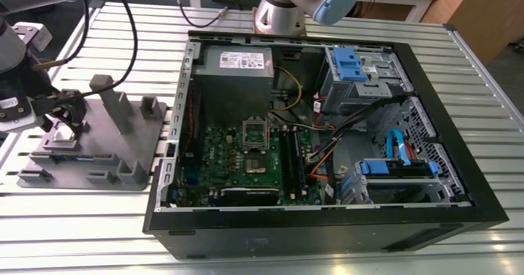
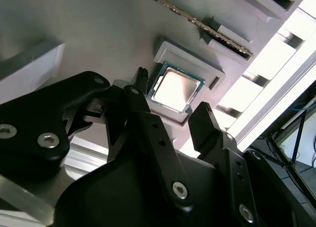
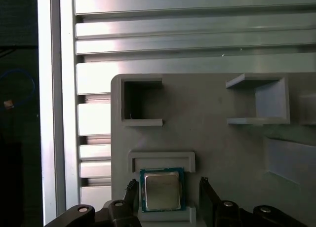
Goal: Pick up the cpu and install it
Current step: 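Pick up the cpu and move it towards the insertion slot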
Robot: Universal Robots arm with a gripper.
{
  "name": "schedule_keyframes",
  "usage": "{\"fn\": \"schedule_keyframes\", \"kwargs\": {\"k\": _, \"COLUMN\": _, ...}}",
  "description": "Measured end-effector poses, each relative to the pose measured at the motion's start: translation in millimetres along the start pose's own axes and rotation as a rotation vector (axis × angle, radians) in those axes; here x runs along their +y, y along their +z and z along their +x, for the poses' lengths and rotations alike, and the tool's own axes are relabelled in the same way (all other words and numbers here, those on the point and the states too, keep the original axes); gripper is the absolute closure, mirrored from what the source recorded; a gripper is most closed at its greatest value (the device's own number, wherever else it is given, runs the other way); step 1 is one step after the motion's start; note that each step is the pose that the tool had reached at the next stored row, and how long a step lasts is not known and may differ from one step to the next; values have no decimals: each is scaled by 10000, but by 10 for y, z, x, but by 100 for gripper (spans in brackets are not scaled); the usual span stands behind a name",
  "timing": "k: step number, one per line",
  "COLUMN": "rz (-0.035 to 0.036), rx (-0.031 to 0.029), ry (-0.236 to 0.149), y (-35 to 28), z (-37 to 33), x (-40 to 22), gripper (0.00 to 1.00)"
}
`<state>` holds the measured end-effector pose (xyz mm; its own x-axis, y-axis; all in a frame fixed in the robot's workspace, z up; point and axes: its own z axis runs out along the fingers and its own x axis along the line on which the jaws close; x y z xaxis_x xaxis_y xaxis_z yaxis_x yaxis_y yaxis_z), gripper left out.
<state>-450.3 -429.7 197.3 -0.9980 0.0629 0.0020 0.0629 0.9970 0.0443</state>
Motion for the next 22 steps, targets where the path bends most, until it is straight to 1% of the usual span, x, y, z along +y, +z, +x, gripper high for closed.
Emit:
{"fn": "schedule_keyframes", "kwargs": {"k": 7, "rz": 3, "rx": 19, "ry": -391, "y": 47, "z": 1, "x": -2, "gripper": 40}}
{"fn": "schedule_keyframes", "kwargs": {"k": 12, "rz": 4, "rx": 21, "ry": -446, "y": 77, "z": 3, "x": -5, "gripper": 40}}
{"fn": "schedule_keyframes", "kwargs": {"k": 17, "rz": 33, "rx": 19, "ry": -447, "y": 93, "z": 27, "x": -6, "gripper": 40}}
{"fn": "schedule_keyframes", "kwargs": {"k": 22, "rz": 36, "rx": 20, "ry": -457, "y": 122, "z": 31, "x": -8, "gripper": 40}}
